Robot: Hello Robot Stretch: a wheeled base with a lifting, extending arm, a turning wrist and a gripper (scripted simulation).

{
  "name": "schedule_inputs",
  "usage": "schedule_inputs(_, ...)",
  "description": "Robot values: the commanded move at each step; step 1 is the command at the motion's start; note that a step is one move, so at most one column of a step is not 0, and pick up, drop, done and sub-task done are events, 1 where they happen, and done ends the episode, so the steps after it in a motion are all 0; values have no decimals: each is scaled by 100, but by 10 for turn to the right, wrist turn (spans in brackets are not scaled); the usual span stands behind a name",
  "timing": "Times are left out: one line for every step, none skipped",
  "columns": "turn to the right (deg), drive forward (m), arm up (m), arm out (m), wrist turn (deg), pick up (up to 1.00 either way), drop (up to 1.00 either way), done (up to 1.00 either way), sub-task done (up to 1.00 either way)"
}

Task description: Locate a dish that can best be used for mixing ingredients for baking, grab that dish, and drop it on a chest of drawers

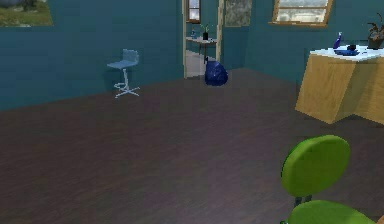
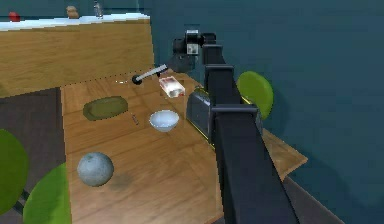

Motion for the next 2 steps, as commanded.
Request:
schedule_inputs(0, 0, 0, 0, 120, 0, 0, 0, 0)
schedule_inputs(0, 0, -28, 0, 0, 0, 0, 0, 0)
